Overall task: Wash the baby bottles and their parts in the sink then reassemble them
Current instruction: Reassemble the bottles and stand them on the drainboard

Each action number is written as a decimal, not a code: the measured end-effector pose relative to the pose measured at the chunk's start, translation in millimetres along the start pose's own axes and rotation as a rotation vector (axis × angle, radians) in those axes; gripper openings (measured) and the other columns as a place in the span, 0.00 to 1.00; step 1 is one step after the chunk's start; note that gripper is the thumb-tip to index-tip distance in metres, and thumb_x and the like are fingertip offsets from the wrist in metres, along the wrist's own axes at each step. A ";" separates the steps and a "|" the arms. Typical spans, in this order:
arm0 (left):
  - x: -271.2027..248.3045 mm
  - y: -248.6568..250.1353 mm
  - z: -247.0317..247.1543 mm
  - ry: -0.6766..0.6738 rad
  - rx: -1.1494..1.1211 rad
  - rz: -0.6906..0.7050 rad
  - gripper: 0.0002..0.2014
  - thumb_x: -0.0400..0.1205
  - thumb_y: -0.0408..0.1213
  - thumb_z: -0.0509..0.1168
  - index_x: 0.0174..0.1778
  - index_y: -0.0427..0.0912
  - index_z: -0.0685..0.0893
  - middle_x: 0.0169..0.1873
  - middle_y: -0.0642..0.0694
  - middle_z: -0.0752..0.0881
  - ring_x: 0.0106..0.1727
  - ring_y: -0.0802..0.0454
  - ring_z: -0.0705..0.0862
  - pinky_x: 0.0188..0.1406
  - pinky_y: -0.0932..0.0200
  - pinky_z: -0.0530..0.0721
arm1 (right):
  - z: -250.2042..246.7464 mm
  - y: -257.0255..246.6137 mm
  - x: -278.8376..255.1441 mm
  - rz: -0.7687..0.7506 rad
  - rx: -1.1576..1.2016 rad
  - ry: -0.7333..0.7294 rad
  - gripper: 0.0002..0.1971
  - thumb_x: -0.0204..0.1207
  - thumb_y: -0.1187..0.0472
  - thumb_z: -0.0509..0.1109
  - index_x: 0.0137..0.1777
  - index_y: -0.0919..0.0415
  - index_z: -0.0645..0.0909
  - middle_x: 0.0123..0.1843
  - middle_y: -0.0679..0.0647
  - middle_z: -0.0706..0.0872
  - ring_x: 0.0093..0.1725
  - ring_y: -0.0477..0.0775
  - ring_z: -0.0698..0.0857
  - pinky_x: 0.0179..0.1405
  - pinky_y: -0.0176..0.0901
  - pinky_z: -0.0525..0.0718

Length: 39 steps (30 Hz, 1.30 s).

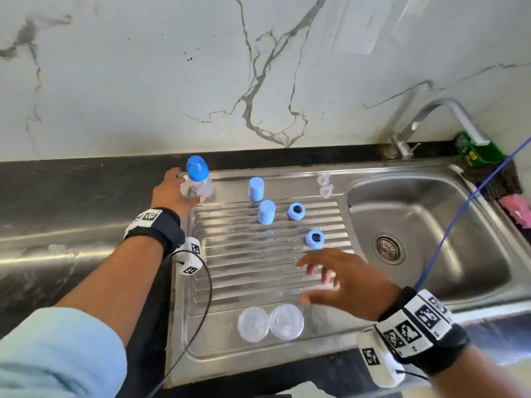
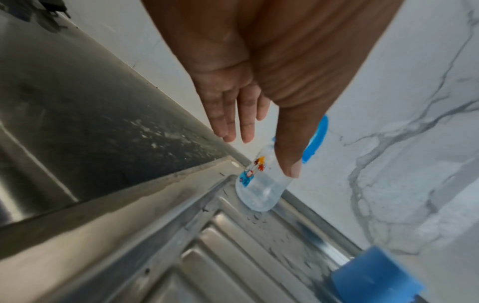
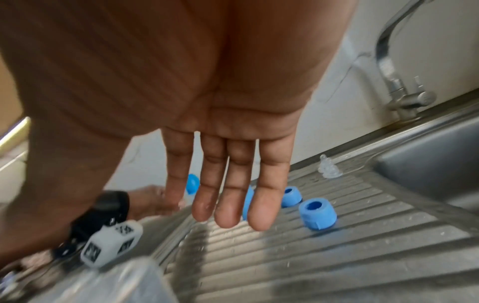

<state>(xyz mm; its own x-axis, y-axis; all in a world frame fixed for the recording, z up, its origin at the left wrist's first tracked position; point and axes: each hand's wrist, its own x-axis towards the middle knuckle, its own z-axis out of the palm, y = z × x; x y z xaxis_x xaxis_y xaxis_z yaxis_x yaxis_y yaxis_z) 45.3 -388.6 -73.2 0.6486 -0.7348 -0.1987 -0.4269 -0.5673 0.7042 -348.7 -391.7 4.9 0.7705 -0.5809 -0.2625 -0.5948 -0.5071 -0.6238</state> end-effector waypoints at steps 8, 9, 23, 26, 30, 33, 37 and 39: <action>-90.5 12.2 -13.4 0.201 -0.092 0.154 0.30 0.79 0.42 0.76 0.77 0.48 0.74 0.69 0.50 0.83 0.70 0.49 0.80 0.74 0.48 0.76 | 57.8 7.9 -1.0 -0.175 -0.137 -0.219 0.36 0.68 0.40 0.81 0.75 0.37 0.72 0.68 0.37 0.76 0.65 0.39 0.76 0.68 0.37 0.75; -101.7 18.3 -14.2 0.203 -0.097 0.187 0.26 0.80 0.42 0.75 0.74 0.50 0.77 0.68 0.51 0.84 0.70 0.50 0.81 0.74 0.48 0.77 | 56.5 10.8 -1.1 -0.169 -0.102 -0.177 0.33 0.68 0.41 0.81 0.73 0.39 0.74 0.66 0.38 0.78 0.62 0.38 0.77 0.66 0.34 0.75; -211.2 159.1 51.7 -0.472 -0.163 0.387 0.26 0.71 0.55 0.81 0.64 0.60 0.84 0.59 0.57 0.87 0.50 0.57 0.90 0.56 0.60 0.87 | -29.3 80.3 -31.8 -0.056 0.800 0.160 0.30 0.68 0.79 0.81 0.64 0.61 0.72 0.59 0.51 0.89 0.61 0.47 0.88 0.58 0.39 0.86; -223.9 164.9 82.3 -0.465 -0.178 0.432 0.25 0.72 0.47 0.83 0.63 0.56 0.84 0.53 0.55 0.88 0.48 0.58 0.89 0.48 0.68 0.85 | -32.3 103.5 -40.1 -0.060 0.629 0.085 0.34 0.64 0.67 0.87 0.65 0.53 0.73 0.59 0.46 0.87 0.59 0.43 0.86 0.57 0.39 0.86; -235.9 159.2 114.1 -0.461 0.151 0.524 0.30 0.70 0.44 0.82 0.66 0.61 0.80 0.62 0.65 0.83 0.56 0.67 0.82 0.56 0.71 0.78 | -52.1 151.8 -47.5 -0.056 0.349 0.009 0.39 0.63 0.48 0.88 0.73 0.38 0.72 0.61 0.37 0.87 0.61 0.40 0.84 0.52 0.32 0.84; -251.3 145.7 141.5 -0.529 0.260 0.503 0.31 0.70 0.43 0.81 0.68 0.60 0.78 0.64 0.66 0.81 0.59 0.64 0.82 0.63 0.59 0.81 | -63.7 183.0 -47.6 -0.019 0.297 0.074 0.35 0.66 0.49 0.86 0.72 0.44 0.76 0.56 0.40 0.88 0.55 0.40 0.85 0.47 0.22 0.77; -264.5 132.7 163.3 -0.541 0.316 0.471 0.32 0.71 0.43 0.79 0.70 0.61 0.76 0.65 0.66 0.80 0.63 0.64 0.80 0.66 0.55 0.80 | -61.6 204.2 -47.7 -0.039 0.255 0.044 0.28 0.70 0.50 0.84 0.69 0.44 0.79 0.52 0.40 0.89 0.51 0.40 0.86 0.46 0.21 0.76; -268.0 130.1 170.3 -0.533 0.367 0.451 0.33 0.71 0.44 0.79 0.71 0.62 0.74 0.65 0.67 0.79 0.64 0.63 0.79 0.67 0.54 0.79 | -59.9 208.7 -47.6 -0.053 0.255 0.022 0.25 0.71 0.51 0.83 0.68 0.44 0.80 0.51 0.41 0.90 0.50 0.39 0.86 0.45 0.21 0.76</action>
<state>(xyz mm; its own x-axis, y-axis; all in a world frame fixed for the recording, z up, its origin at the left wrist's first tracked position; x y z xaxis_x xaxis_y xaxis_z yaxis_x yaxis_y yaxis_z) -291.4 -328.8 -44.3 0.0136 -0.9497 -0.3128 -0.8179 -0.1905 0.5428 -523.3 -508.1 -68.7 0.7922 -0.5731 -0.2097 -0.4743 -0.3620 -0.8025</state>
